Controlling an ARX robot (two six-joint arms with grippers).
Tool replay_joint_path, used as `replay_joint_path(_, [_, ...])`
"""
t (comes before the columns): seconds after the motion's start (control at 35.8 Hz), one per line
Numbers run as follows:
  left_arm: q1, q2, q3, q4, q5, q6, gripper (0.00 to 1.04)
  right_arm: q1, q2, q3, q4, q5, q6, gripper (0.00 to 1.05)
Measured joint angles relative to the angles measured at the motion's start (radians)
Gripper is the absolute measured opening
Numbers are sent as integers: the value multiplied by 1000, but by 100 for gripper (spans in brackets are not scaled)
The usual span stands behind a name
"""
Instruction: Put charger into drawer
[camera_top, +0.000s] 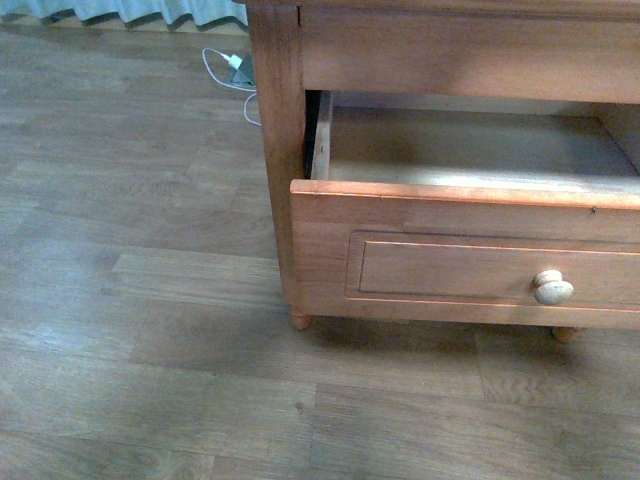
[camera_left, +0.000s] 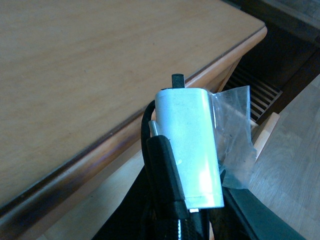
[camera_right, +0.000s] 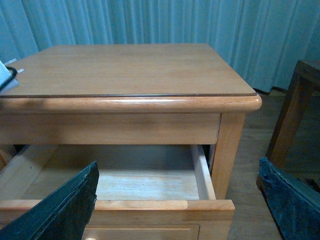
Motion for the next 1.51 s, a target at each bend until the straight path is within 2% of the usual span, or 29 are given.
replay_joint_path(0.08, [-10,51,16,-14,7,13,23,0,0,0,0,0,0,96])
replay_joint_path(0.25, [-42,77,15,-13,-65,17,24,0,0,0,0,0,0,96])
replay_joint_path(0.5, [-60,81,20,17,-172,39,63,0,0,0,0,0,0,96])
replay_joint_path(0.61, [-35,49,17,55,-288,26,86,0,0,0,0,0,0,96])
replay_joint_path(0.73, [-1,-2,-2,60,-342,14,100,0,0,0,0,0,0,96])
replay_joint_path(1.14, [127,-291,-217,66,-409,-36,98,0,0,0,0,0,0,96])
replay_joint_path(1.51, [239,-753,-601,-13,-467,-162,98,0,0,0,0,0,0,96])
